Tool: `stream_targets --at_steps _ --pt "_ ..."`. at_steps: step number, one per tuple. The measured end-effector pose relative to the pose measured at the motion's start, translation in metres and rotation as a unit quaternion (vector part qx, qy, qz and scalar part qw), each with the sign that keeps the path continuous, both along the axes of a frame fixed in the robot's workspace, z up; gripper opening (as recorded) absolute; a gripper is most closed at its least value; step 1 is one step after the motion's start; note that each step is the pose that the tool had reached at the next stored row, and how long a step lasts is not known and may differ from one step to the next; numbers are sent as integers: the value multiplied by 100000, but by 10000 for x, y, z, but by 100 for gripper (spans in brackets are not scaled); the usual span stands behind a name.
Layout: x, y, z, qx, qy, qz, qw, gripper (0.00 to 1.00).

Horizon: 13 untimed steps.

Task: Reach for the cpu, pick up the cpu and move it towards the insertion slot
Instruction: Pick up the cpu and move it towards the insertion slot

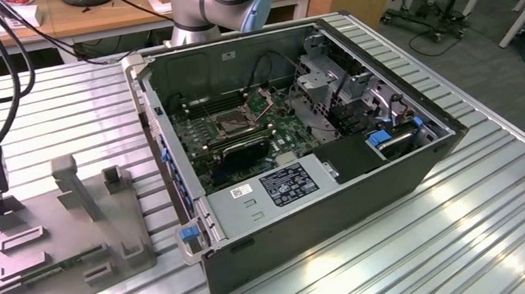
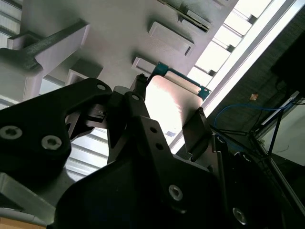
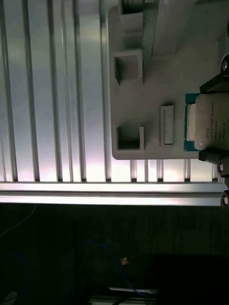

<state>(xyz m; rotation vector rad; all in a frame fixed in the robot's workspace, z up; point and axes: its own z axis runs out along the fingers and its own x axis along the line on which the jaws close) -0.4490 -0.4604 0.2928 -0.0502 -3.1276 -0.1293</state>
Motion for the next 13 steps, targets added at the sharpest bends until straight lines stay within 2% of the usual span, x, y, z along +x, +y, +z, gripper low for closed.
stream_targets --at_steps 13 --pt "0 0 162 -1 6 -1 100000 54"
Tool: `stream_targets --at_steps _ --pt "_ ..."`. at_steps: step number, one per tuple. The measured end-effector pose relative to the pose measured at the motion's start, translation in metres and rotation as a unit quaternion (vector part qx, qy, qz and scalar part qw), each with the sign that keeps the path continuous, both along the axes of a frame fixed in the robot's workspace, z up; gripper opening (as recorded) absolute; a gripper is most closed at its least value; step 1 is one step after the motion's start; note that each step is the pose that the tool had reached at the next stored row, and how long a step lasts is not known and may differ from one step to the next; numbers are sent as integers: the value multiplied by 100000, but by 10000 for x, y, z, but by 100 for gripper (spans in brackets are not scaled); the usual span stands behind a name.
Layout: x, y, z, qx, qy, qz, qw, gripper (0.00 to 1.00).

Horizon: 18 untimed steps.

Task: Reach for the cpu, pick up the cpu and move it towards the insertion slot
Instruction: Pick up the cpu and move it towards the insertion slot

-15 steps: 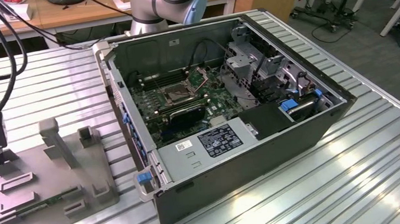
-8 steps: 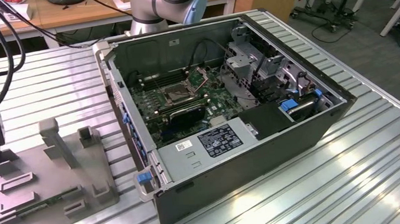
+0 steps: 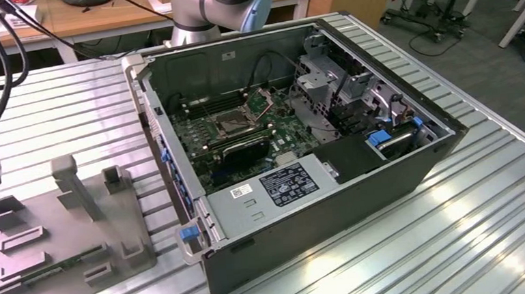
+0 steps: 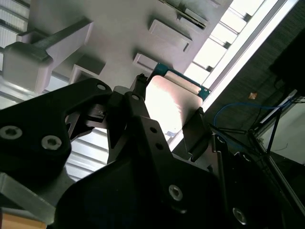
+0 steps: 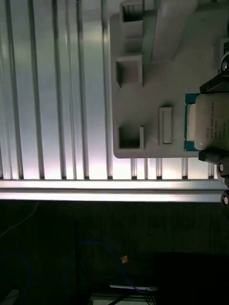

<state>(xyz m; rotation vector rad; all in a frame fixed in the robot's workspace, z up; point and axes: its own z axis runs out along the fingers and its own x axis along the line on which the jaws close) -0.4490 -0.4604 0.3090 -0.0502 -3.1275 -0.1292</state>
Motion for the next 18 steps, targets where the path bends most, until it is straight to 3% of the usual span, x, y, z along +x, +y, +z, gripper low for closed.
stream_targets --at_steps 6,18 --pt "0 0 51 5 -6 0 100000 54" --pt "0 0 66 -7 14 -1 100000 54"
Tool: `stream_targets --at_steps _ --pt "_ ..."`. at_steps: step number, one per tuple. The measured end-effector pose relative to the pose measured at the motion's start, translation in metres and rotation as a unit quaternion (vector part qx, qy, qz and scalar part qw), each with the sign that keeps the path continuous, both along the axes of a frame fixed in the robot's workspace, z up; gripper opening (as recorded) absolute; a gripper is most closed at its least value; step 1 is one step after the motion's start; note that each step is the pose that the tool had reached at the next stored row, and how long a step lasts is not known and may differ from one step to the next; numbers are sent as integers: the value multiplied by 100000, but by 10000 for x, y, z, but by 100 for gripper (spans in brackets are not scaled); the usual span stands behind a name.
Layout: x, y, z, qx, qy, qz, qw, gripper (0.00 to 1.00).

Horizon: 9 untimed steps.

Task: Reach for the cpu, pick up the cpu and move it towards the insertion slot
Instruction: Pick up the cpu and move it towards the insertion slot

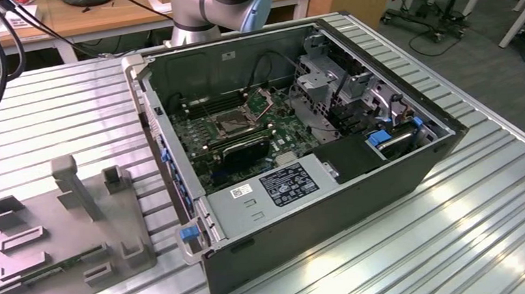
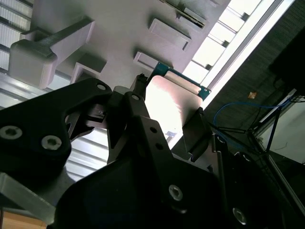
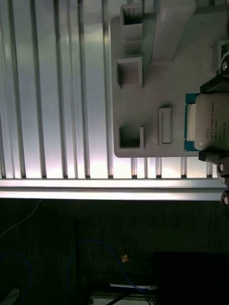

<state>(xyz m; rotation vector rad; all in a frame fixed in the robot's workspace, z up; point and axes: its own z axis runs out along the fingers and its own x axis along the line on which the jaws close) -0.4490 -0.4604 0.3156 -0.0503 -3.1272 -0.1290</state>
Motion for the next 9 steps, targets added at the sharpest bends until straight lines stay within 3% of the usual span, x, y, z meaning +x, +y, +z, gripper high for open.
stream_targets --at_steps 9 --pt "0 0 93 8 -9 -2 100000 54"
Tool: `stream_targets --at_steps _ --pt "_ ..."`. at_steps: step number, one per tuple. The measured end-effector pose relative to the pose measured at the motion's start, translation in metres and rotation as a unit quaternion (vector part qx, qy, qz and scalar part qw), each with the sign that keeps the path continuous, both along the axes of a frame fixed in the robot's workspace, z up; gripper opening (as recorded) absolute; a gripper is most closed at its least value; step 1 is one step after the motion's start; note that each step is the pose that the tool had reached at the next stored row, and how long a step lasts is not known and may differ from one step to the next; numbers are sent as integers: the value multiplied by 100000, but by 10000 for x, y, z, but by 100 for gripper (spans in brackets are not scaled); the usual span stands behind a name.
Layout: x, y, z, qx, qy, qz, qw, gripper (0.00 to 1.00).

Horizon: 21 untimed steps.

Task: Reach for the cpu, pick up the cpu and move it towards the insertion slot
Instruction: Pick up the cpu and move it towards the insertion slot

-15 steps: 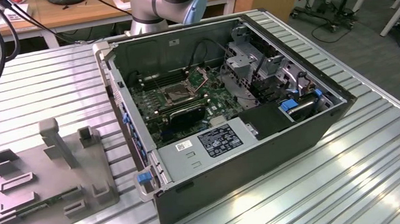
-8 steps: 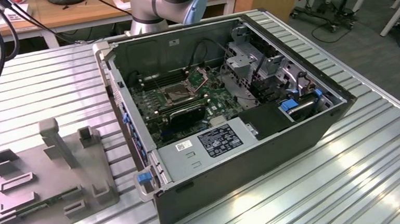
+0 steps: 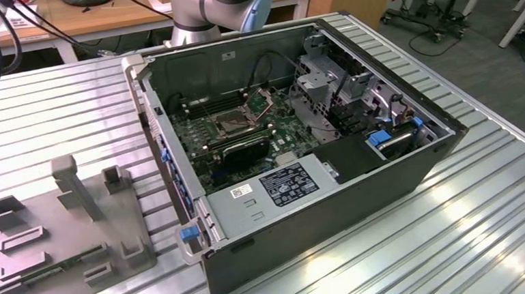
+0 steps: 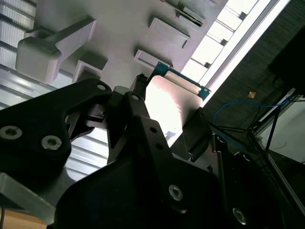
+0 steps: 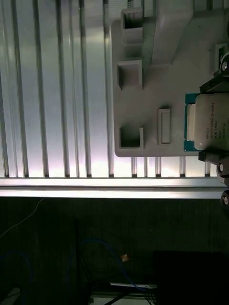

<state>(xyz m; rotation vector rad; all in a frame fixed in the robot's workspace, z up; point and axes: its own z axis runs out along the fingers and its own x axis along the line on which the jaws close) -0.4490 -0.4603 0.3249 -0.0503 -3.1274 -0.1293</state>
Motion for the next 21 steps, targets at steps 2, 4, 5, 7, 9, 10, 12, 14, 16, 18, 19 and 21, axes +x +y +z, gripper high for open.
stream_targets --at_steps 2,4,5,7,9,10,12,14,16,18,19,21 --pt "0 0 18 -1 0 2 100000 54" --pt "0 0 30 5 -8 2 100000 54" --pt "0 0 35 4 -5 3 100000 54" --pt "0 0 41 2 -2 3 100000 54" --pt "0 0 46 5 -4 6 100000 54" --pt "0 0 50 0 4 2 100000 54" --pt "0 0 59 -4 9 2 100000 54" --pt "0 0 74 -5 13 2 100000 54" --pt "0 0 93 -1 7 4 100000 54" --pt "0 0 116 2 1 3 100000 54" --pt "0 0 128 1 5 2 100000 54" --pt "0 0 150 1 6 3 100000 54"
